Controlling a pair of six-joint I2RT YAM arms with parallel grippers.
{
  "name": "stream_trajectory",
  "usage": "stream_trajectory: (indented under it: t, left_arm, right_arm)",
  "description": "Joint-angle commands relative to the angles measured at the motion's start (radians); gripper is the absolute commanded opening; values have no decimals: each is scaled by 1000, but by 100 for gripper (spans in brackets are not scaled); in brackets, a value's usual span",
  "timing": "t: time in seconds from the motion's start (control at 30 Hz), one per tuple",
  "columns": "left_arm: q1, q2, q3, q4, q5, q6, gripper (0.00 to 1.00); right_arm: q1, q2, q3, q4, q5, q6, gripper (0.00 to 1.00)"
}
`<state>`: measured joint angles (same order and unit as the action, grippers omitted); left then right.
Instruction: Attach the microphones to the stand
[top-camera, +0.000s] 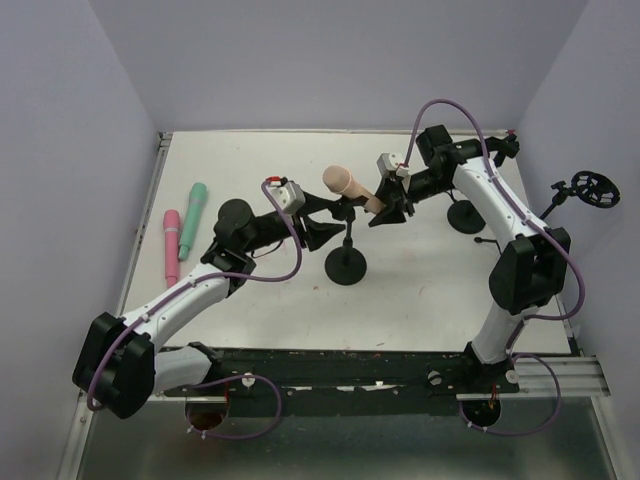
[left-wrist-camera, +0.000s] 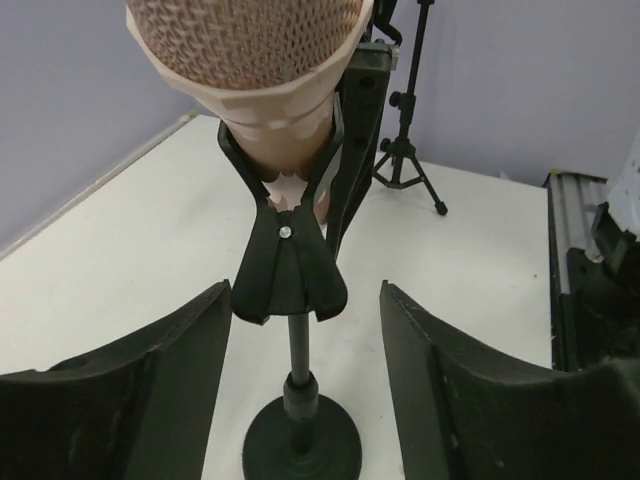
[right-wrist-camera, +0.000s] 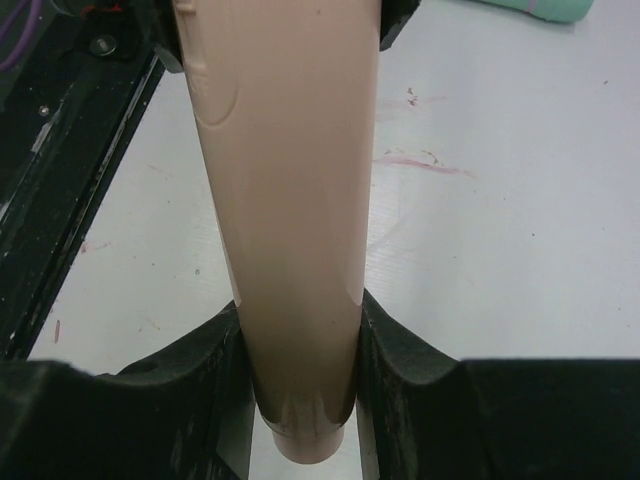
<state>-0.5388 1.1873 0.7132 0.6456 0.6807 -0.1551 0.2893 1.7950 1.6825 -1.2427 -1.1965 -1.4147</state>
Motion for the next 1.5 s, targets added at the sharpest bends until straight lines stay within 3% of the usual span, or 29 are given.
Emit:
stream_trajectory:
  t: [0.0,0.13,0.2,0.33,0.37,0.57,0.7,0.93,1.13,1.47]
  left_arm:
    - [2,-40,-1,22,-27,-34,77]
    - [2,-66,-15,29,-38,-38,89]
    - [0,-84,-26,29,-46,-37,93]
    - [0,-147,-70,23,-78,-12,99]
    - [2,-166,-87,23,-87,-9,98]
    - [5,-339,-311,138,-191,-82,98]
    - [5,-350,-435,268,-202,-193,98]
    - [-13,-120,-463,570,-204,-227,98]
    - [-64,102,-334,633,-236,-111,94]
    - [-141,376,-248,841,-340,28,85]
  right_arm:
    - [14,-16,-35,14,-2,19,24]
    - [14,-31,-49,54,-6,75,30]
    - [14,-39,-53,72,-12,106,39]
    - [14,-72,-63,142,-8,215,72]
    - [14,-88,-70,176,4,265,100]
    - [-2,-219,-141,376,161,500,100]
    - [-21,-339,-236,501,204,627,100]
    - [-151,-563,-434,641,144,776,100]
    - [-225,-687,-653,739,-30,856,100]
    - [-246,-700,-767,855,-138,953,100]
